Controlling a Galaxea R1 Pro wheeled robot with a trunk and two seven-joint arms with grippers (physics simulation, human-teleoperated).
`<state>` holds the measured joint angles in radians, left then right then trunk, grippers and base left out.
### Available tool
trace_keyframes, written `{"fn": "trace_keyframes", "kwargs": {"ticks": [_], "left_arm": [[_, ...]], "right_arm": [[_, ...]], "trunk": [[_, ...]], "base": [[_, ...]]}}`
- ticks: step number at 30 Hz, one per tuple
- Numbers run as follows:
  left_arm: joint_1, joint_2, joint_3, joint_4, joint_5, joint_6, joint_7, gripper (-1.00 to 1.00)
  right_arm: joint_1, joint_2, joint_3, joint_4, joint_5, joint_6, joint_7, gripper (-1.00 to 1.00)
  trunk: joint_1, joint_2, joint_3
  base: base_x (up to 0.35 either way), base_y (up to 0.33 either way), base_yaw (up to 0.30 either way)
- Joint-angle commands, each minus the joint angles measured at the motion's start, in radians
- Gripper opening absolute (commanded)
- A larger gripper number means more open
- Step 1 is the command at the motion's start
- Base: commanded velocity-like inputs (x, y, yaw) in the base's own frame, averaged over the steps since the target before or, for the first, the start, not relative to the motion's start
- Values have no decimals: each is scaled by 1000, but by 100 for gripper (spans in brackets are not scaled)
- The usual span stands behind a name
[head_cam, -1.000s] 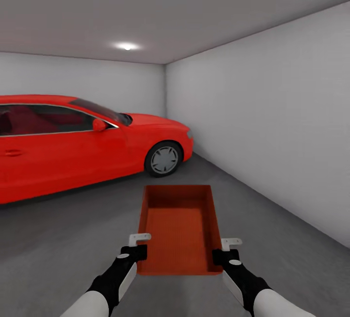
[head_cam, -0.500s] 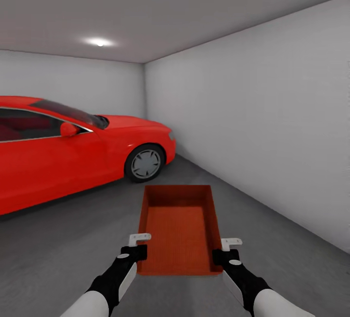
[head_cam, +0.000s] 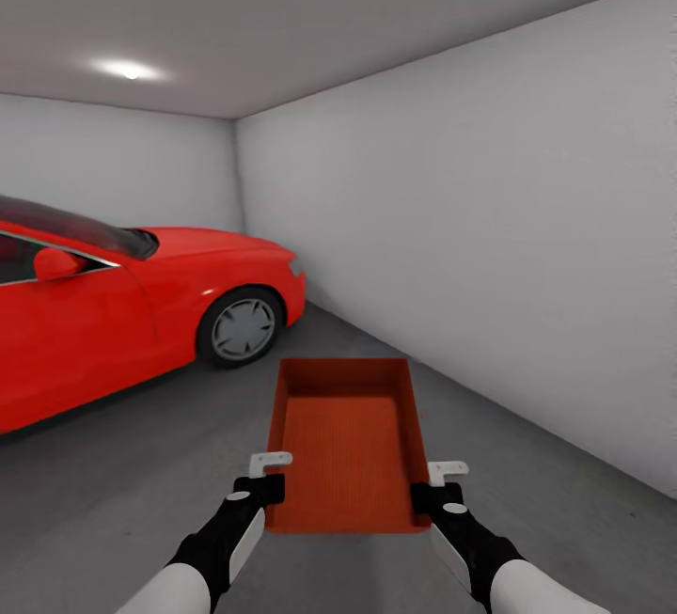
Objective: Move the two storage containers from the living room to the garage. In the garage, place one container on the floor and stack the other container on top of it (either order is fine).
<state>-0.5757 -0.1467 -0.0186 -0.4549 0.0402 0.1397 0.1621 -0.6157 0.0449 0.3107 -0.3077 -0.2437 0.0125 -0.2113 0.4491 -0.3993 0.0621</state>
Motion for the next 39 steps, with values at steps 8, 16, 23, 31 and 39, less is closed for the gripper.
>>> {"fn": "trace_keyframes", "kwargs": {"ticks": [8, 16, 23, 31, 39], "left_arm": [[0, 6, 26, -4, -11, 9, 72, -100], [0, 6, 26, -4, -11, 9, 72, -100], [0, 6, 26, -4, -10, 9, 72, -100], [0, 6, 26, -4, -11, 9, 71, -100], [0, 6, 26, -4, -11, 9, 72, -100]], "right_arm": [[-1, 0, -12, -4, -16, 0, 1, -100], [-1, 0, -12, -4, -16, 1, 1, -100], [-1, 0, -12, -4, -16, 1, 1, -100], [-1, 0, -12, -4, -16, 1, 1, -100], [-1, 0, -12, -4, -16, 0, 1, -100]], "trunk": [[1, -1, 0], [1, -1, 0], [1, -1, 0], [1, -1, 0], [1, -1, 0]], "base": [[323, 75, -245], [323, 116, -246], [323, 142, -245], [323, 148, -245], [323, 151, -245]]}}
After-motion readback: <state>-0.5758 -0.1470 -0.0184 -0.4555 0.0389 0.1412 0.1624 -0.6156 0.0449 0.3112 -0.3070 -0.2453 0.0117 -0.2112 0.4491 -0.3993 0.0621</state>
